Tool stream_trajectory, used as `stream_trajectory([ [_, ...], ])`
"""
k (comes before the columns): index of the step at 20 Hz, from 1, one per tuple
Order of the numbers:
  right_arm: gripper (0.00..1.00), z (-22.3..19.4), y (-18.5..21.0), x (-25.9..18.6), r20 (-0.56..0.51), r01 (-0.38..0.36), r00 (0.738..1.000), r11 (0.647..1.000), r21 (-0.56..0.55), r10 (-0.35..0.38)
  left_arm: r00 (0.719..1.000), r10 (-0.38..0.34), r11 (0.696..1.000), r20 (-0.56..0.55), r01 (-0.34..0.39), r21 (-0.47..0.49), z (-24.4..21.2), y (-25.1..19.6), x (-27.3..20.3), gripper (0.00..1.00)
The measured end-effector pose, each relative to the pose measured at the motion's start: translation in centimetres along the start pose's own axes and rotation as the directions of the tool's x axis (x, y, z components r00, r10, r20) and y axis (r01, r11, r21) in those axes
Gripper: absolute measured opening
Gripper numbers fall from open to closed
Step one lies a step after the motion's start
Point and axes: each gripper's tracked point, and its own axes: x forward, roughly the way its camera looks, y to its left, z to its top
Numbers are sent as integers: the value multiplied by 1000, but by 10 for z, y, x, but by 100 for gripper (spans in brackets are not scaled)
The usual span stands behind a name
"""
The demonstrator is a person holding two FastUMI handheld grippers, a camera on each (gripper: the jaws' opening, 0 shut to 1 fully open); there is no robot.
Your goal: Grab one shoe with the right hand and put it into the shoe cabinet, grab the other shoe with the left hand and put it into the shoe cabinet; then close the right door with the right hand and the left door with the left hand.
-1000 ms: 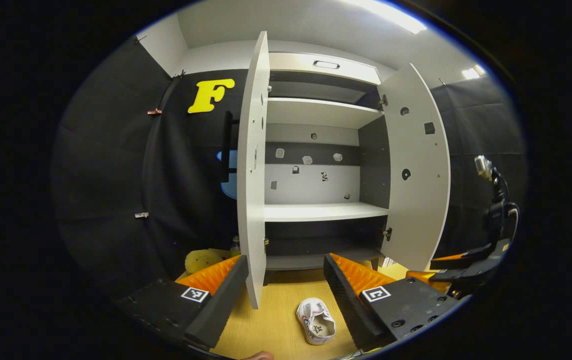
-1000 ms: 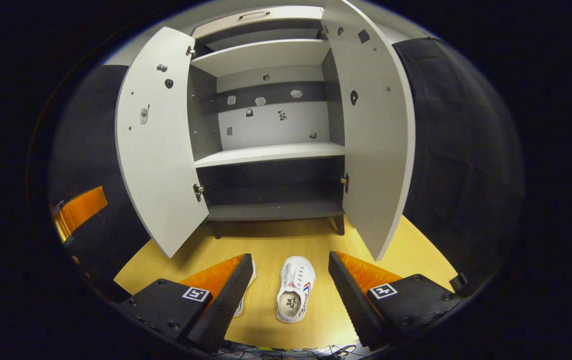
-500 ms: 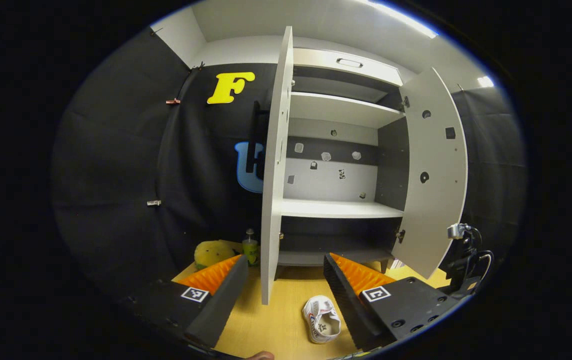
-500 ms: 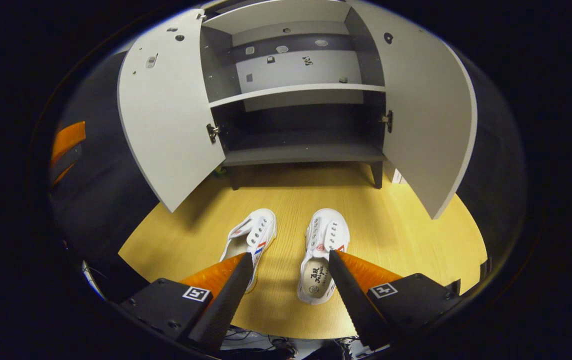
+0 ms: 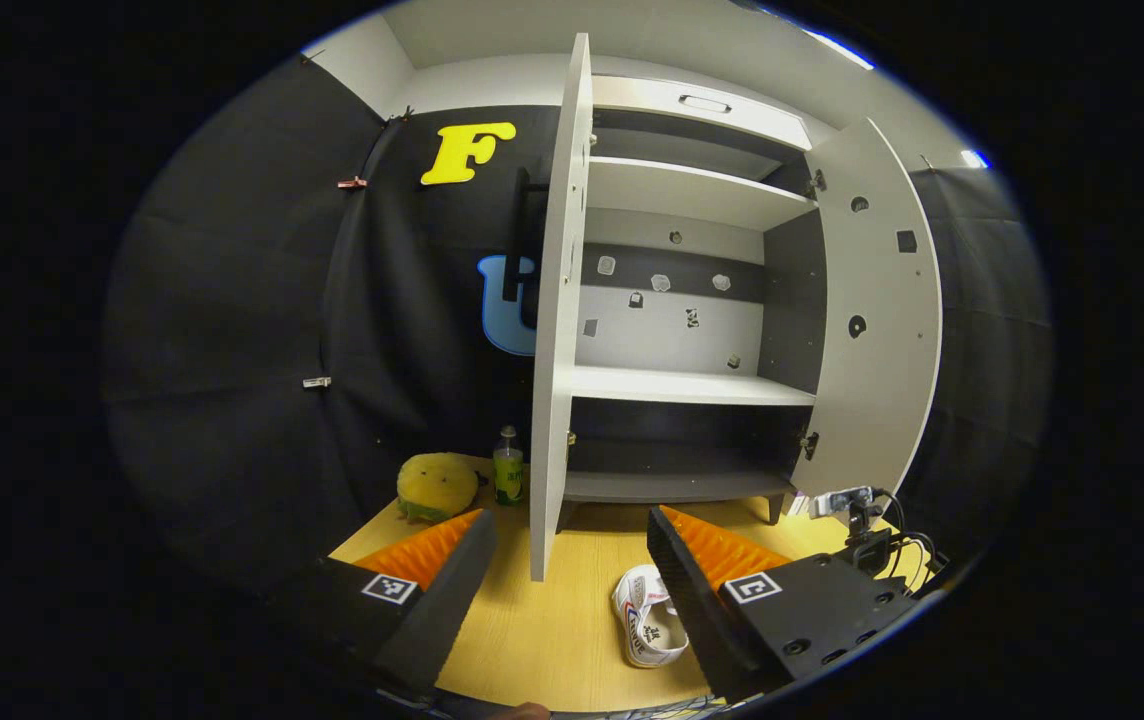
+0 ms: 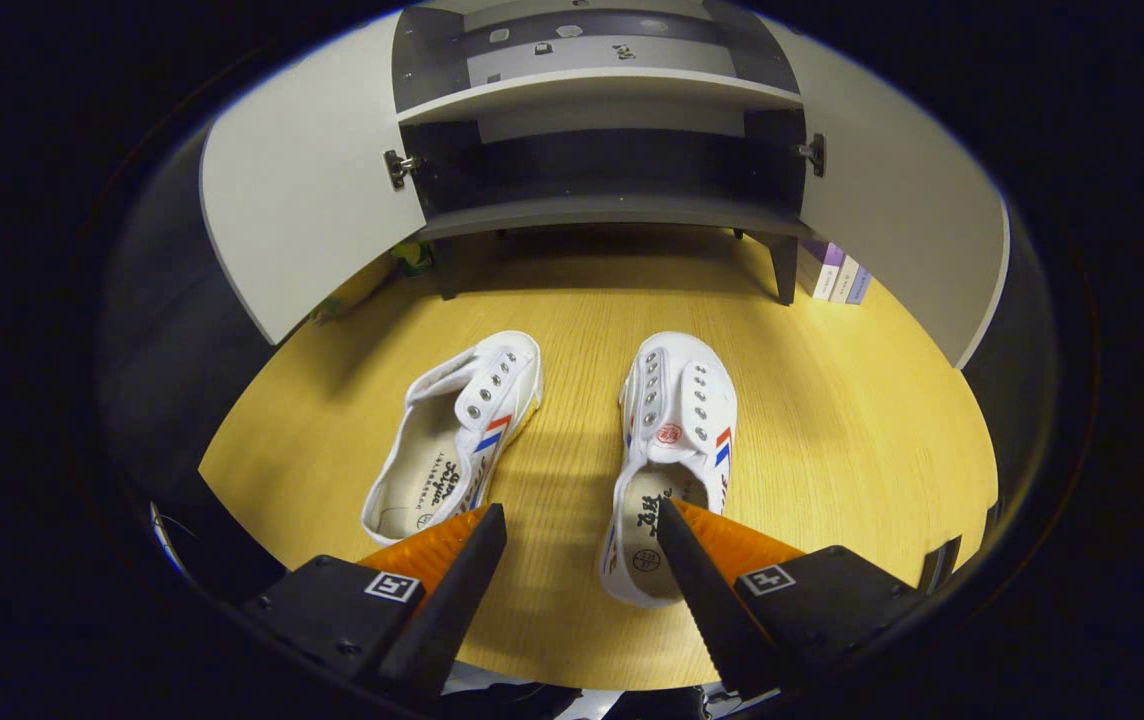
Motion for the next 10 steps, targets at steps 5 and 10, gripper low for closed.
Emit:
stream_trajectory([
  [5, 98, -10, 4, 26, -6, 7, 1000, 997, -82, -7, 1000, 0, 1000, 6, 0, -4, 3, -4, 3, 95],
  [10, 99, 2, -4, 51, 53, 54, 997, 998, -42, -52, 1000, 2, 1000, -2, -2, -16, 4, -9, 6, 95],
])
